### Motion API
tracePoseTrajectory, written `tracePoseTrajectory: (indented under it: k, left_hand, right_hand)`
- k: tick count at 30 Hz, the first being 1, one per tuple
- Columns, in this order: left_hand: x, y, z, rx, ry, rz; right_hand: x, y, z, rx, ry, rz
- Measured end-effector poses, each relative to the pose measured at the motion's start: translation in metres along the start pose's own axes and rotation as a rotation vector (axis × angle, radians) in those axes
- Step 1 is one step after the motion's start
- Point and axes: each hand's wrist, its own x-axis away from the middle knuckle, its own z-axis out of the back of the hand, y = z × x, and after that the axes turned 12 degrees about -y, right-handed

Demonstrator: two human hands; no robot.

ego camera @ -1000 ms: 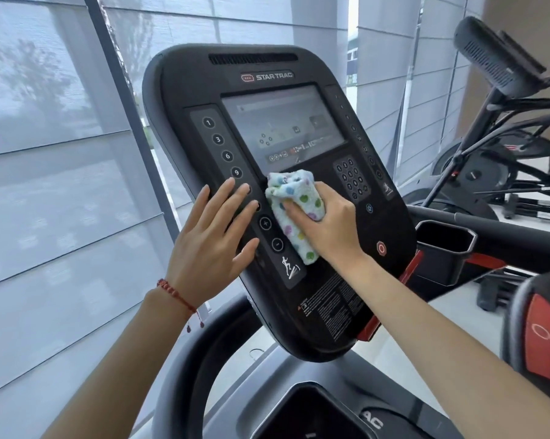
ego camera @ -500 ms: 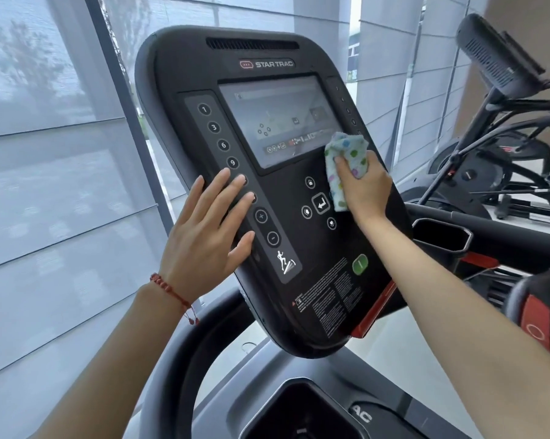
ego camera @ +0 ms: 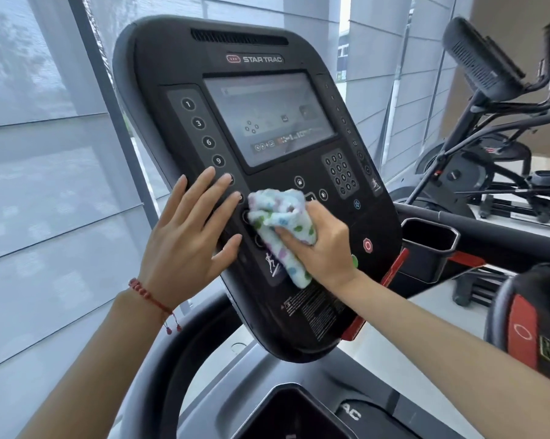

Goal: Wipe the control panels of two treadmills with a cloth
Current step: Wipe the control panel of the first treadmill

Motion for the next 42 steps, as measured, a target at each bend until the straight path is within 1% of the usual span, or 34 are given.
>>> tracePoseTrajectory:
  k: [3, 6, 8, 10, 12, 15, 18, 22, 25, 28, 31, 37, 42]
  left_hand:
    - [0.000, 0.000, 0.000, 0.005, 0.014, 0.001]
    - [0.000, 0.001, -0.001, 0.017, 0.021, 0.006]
    - [0.000, 0.002, -0.002, 0.016, 0.028, 0.011]
    - [-0.001, 0.002, -0.003, 0.016, 0.034, 0.015]
    - [0.000, 0.003, -0.003, 0.021, 0.034, 0.020]
    - [-0.001, 0.003, -0.003, 0.020, 0.038, 0.022]
    - [0.000, 0.002, -0.004, 0.018, 0.043, 0.018]
    - [0.000, 0.002, -0.003, 0.023, 0.044, 0.013]
    - [0.000, 0.001, -0.004, 0.029, 0.045, 0.005]
    - [0.001, 0.001, -0.005, 0.038, 0.057, 0.008]
    - [0.001, 0.002, -0.005, 0.039, 0.064, 0.014]
    - [0.002, 0.002, -0.005, 0.047, 0.060, 0.012]
    - [0.001, 0.002, -0.006, 0.054, 0.063, 0.011]
  right_hand:
    - [-0.018, 0.041, 0.027, 0.104, 0.117, -0.233]
    - [-0.030, 0.089, 0.053, 0.173, 0.198, -0.458]
    - [-0.032, 0.104, 0.058, 0.170, 0.231, -0.513]
    - [-0.031, 0.100, 0.054, 0.190, 0.224, -0.531]
    - [-0.024, 0.083, 0.050, 0.150, 0.215, -0.512]
    - [-0.002, 0.046, 0.038, 0.047, 0.160, -0.404]
    - [0.028, 0.012, 0.023, -0.095, 0.009, -0.315]
    - [0.063, -0.020, 0.009, -0.197, -0.153, -0.117]
    - [0.070, -0.018, 0.008, -0.193, -0.214, -0.038]
    - [0.064, -0.003, 0.013, -0.129, -0.225, -0.032]
    - [0.057, 0.014, 0.028, -0.062, -0.185, -0.138]
    - [0.030, 0.071, 0.064, 0.157, 0.013, -0.520]
    - [0.016, 0.097, 0.067, 0.165, 0.214, -0.756]
